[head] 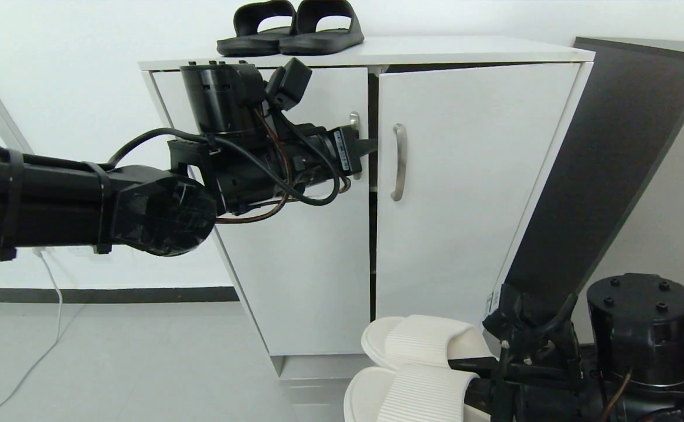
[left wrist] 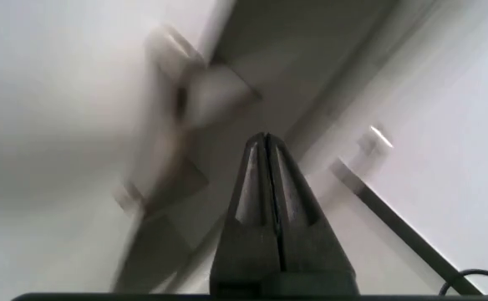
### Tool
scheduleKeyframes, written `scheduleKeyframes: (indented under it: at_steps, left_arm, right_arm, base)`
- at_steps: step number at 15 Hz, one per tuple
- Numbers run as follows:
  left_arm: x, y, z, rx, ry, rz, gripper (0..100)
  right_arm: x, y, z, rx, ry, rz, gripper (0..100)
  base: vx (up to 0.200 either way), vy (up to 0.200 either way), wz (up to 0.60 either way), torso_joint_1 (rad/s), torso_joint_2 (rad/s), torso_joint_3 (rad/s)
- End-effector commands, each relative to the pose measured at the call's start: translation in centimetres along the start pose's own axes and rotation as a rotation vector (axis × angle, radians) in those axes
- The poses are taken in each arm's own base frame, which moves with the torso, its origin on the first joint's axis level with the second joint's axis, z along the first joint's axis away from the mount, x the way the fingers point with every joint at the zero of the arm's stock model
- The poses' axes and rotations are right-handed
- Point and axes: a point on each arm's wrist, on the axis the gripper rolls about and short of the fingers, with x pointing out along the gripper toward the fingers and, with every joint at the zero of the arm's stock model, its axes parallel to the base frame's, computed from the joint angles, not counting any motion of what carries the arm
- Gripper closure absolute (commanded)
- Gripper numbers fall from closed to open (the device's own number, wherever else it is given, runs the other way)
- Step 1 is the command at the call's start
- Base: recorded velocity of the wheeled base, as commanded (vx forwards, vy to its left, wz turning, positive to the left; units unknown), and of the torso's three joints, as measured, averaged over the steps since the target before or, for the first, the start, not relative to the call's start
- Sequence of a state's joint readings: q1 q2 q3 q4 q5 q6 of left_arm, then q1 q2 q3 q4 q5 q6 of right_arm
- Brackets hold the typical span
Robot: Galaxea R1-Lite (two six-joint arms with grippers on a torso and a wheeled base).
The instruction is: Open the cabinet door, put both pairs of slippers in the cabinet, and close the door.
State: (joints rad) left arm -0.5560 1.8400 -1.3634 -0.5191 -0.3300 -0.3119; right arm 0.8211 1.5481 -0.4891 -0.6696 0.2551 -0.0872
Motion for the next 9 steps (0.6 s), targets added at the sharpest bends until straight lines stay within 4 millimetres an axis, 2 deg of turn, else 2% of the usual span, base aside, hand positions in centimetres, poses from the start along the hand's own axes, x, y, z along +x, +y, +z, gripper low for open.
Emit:
scheduleKeyframes:
  at_steps: [1, 3, 4, 5, 7, 9]
  left_arm:
    - [0.1, -1.3, -0.8, -0.001, 0.021, -0.034, 100]
    - [-0.1, -4.1, -1.4, 0.006, 0.002, -0.113, 100]
    - [-0.2, -4.6, -1.4, 0.011, -0.008, -0.127, 100]
    - [-0.2, -4.6, -1.4, 0.011, -0.010, -0.128, 100]
    - [-0.4, -3.6, -1.2, 0.012, -0.015, -0.100, 100]
    - [-0.8, -1.5, -0.6, 0.015, -0.031, -0.041, 100]
  right_arm:
    - [0.3, 0.3, -0.3, -0.013, 0.015, 0.013, 100]
    - [0.1, 0.6, -0.4, -0.020, 0.016, 0.025, 100]
    - [0.1, 0.6, -0.5, -0.020, 0.018, 0.027, 100]
    - [0.2, 0.6, -0.5, -0.020, 0.019, 0.027, 100]
    - [0.1, 0.6, -0.4, -0.023, 0.015, 0.028, 100]
    - [0.1, 0.6, -0.4, -0.023, 0.014, 0.028, 100]
  base:
    - [-0.200, 0.000, 0.00, 0.002, 0.00, 0.007]
    - [-0.200, 0.000, 0.00, -0.002, 0.00, 0.002]
    - [-0.200, 0.000, 0.00, 0.002, 0.01, 0.002]
    - [-0.200, 0.000, 0.00, 0.002, 0.00, 0.002]
    - [0.000, 0.000, 0.00, 0.000, 0.00, 0.000]
    - [0.000, 0.000, 0.00, 0.000, 0.00, 0.000]
